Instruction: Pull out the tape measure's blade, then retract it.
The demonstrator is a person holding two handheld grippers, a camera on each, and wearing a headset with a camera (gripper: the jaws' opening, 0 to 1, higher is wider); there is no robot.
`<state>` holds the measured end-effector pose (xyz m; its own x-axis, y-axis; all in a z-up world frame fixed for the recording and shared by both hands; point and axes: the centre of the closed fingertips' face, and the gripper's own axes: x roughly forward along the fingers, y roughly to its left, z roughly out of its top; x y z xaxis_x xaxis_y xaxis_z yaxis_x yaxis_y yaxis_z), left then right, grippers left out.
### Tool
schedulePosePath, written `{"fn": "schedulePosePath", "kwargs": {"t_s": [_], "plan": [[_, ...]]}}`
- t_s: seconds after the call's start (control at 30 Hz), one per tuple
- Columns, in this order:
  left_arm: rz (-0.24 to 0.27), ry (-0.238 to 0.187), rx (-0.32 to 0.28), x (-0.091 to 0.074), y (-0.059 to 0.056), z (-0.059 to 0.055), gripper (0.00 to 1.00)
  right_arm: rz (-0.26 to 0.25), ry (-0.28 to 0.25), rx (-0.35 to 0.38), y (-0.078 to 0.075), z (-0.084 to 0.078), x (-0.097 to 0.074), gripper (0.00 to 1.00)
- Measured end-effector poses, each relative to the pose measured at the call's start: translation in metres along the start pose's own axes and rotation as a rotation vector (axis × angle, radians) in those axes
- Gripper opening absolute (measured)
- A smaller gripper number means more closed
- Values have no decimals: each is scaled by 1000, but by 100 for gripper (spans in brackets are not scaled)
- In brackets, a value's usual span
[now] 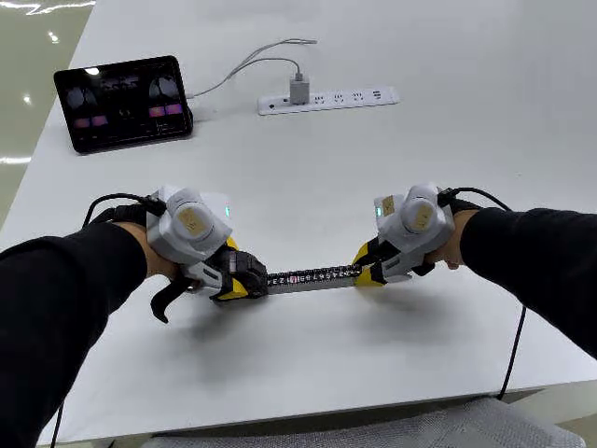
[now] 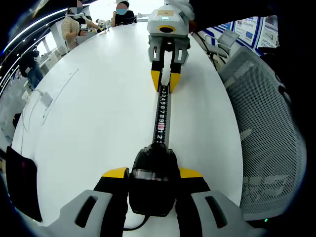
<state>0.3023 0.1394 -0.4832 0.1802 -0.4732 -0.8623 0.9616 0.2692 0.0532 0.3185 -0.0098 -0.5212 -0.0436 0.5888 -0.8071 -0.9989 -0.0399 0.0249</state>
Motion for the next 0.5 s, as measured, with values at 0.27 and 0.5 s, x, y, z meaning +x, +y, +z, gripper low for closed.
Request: {"fn": "schedulePosePath", "kwargs": {"t_s": [0.27,0.5], "plan": [[-1,2,0,1,1,0,31,-3,1,3,-1,-6,-3,11],[1,2,3,1,0,0,31,-7,3,9,-2,-11,-7,11]]}}
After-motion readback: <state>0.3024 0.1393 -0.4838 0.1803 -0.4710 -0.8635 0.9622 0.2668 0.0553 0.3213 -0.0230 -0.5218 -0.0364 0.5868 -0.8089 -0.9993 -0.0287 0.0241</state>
